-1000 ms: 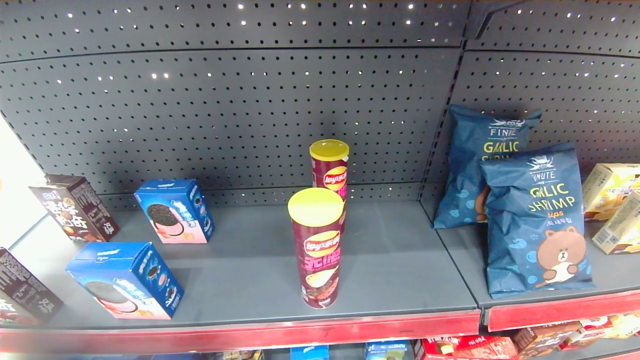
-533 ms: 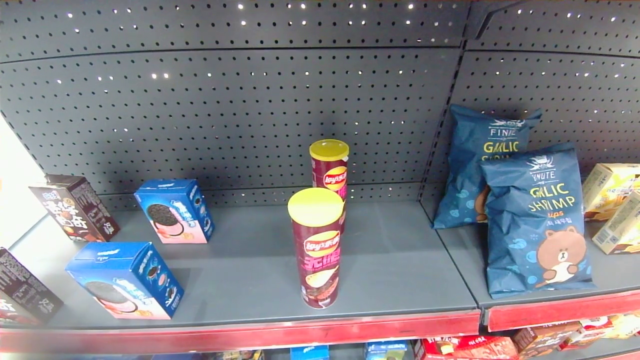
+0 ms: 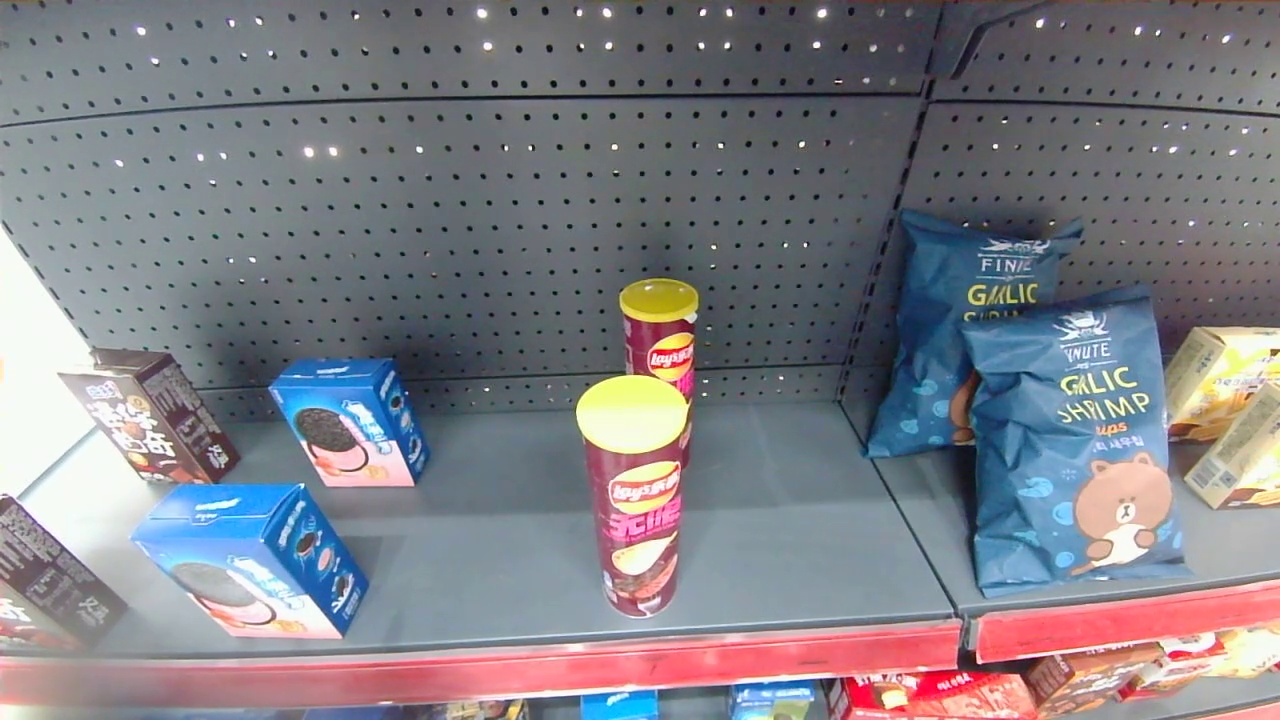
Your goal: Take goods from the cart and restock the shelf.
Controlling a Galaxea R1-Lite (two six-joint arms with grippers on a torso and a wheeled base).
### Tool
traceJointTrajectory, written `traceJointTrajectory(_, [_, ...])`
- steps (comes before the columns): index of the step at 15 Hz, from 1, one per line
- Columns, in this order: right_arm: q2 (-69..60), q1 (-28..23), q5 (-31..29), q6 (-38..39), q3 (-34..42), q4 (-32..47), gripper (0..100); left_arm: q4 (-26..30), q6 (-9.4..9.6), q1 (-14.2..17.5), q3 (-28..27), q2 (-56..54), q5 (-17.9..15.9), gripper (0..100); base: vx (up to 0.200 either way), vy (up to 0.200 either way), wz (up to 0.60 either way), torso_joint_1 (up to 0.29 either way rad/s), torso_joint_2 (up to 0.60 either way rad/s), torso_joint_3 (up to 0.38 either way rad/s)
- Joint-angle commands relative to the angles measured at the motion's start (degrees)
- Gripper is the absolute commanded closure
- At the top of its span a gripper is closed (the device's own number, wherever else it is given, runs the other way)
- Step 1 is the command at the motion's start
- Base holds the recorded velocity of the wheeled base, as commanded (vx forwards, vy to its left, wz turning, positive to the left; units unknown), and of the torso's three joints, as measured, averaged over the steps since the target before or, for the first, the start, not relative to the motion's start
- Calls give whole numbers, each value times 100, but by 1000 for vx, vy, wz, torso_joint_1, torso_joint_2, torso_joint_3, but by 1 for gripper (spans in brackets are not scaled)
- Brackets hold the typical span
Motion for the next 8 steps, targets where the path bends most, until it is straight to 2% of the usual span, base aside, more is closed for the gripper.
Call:
traceJointTrajectory(1, [78,427,-171,-172,-78,-3,0,-6,-1,-1,-204,-6,1,0,0,0,0,0,0,0])
traceJointTrajectory(2, [78,910,-171,-163,-60,-12,0,3,8,8,-327,29,45,0,0,0,0,0,0,0])
traceJointTrajectory(4, [43,2395,-171,-163,-183,-12,0,99,34,8,-512,187,142,0,0,0,0,0,0,0])
traceJointTrajectory(5, [-1,3257,-171,-163,-201,-30,0,372,61,8,-705,223,150,0,0,0,0,0,0,0])
traceJointTrajectory(6, [-89,3863,-171,-163,-192,-47,0,679,122,17,-863,223,150,0,0,0,0,0,0,0])
traceJointTrajectory(7, [-115,4065,-171,-155,-174,-100,0,829,201,17,-934,214,150,0,0,0,0,0,0,0])
traceJointTrajectory(8, [-142,4223,-180,-163,-227,-249,0,1013,395,17,-1048,179,150,0,0,0,0,0,0,0])
